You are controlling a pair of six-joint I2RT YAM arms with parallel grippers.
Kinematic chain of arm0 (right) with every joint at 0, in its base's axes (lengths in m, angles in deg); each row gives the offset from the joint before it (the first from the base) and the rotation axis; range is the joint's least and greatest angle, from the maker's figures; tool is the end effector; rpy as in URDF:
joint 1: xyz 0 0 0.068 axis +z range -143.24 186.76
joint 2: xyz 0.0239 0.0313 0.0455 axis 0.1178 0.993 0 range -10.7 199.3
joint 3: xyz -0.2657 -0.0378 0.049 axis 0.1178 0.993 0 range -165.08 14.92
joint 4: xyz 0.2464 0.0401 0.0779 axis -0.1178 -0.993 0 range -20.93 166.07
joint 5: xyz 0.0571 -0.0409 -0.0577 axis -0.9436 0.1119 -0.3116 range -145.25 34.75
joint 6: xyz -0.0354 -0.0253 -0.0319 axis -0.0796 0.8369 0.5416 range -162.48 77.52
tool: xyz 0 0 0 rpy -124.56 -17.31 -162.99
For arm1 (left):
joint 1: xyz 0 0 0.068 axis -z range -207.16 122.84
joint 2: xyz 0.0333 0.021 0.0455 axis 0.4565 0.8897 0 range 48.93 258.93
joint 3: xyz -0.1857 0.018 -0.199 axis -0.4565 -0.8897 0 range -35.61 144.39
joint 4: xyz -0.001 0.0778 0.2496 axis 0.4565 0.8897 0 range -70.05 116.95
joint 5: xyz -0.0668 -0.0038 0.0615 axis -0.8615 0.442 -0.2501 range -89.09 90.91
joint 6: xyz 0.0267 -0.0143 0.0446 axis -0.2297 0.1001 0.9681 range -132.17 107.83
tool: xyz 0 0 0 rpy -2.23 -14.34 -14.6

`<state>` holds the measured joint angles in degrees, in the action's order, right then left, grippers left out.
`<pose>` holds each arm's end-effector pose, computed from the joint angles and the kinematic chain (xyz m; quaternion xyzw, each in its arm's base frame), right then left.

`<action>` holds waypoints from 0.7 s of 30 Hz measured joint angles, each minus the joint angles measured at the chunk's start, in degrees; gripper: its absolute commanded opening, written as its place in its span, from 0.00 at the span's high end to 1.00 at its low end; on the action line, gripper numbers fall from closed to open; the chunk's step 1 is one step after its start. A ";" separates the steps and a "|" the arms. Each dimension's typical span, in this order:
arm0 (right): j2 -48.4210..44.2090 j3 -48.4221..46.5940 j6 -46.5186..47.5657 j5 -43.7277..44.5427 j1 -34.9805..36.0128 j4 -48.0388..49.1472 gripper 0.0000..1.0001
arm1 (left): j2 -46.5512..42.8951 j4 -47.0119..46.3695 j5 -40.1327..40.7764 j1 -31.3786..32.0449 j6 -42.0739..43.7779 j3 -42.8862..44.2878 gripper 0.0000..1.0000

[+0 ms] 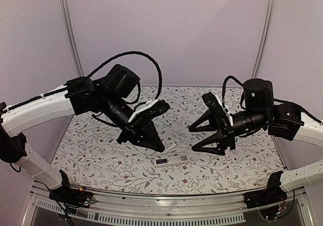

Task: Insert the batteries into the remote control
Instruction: Pass from the left arm to the right

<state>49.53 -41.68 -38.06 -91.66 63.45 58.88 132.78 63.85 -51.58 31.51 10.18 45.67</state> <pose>0.1105 0.2066 0.3505 -0.5503 0.5833 0.4684 0.3709 0.1345 -0.2753 0.3555 0.6657 0.5268 -0.4939 0.1879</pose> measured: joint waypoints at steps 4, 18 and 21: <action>0.44 -1.84 4.52 3.32 4.02 -1.88 0.26 | 0.00 -1.11 -2.23 0.26 -1.01 0.42 1.00; 6.82 -5.75 12.59 10.32 10.64 -2.62 0.38 | 0.00 -2.78 -5.66 1.20 -2.40 1.29 1.00; 8.28 -7.10 14.38 11.30 12.11 -2.56 0.53 | 0.00 -2.93 -6.03 1.44 -2.49 1.29 1.00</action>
<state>57.81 -48.78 -23.68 -80.36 75.56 56.32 132.78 60.92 -57.62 32.96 7.69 46.96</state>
